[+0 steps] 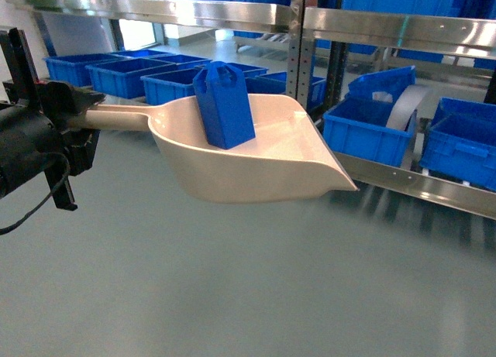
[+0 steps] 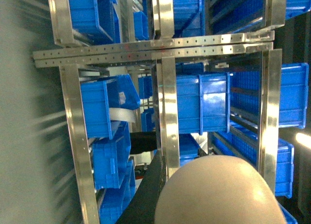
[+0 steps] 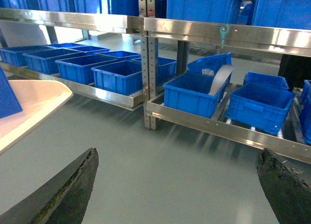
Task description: Place part in tray to right shelf
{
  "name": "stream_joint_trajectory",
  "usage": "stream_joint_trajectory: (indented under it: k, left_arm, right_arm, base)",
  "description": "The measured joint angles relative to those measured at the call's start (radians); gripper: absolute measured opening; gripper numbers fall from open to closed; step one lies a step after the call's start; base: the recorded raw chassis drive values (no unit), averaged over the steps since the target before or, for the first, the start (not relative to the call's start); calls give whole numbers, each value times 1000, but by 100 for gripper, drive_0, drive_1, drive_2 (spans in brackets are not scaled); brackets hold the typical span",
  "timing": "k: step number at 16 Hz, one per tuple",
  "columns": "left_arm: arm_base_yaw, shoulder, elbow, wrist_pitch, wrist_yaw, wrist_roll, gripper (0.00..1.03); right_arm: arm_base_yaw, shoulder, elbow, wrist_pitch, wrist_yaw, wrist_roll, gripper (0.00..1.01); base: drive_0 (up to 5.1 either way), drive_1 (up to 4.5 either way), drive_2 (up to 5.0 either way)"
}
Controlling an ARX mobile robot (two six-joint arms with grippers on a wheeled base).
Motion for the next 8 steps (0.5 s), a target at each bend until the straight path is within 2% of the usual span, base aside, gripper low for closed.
stream_joint_trajectory:
  k: [8]
  left_arm:
    - [-1, 0, 0, 0, 1, 0, 14]
  right_arm:
    - [0, 0, 0, 0, 0, 0, 98]
  base:
    - [-176, -176, -176]
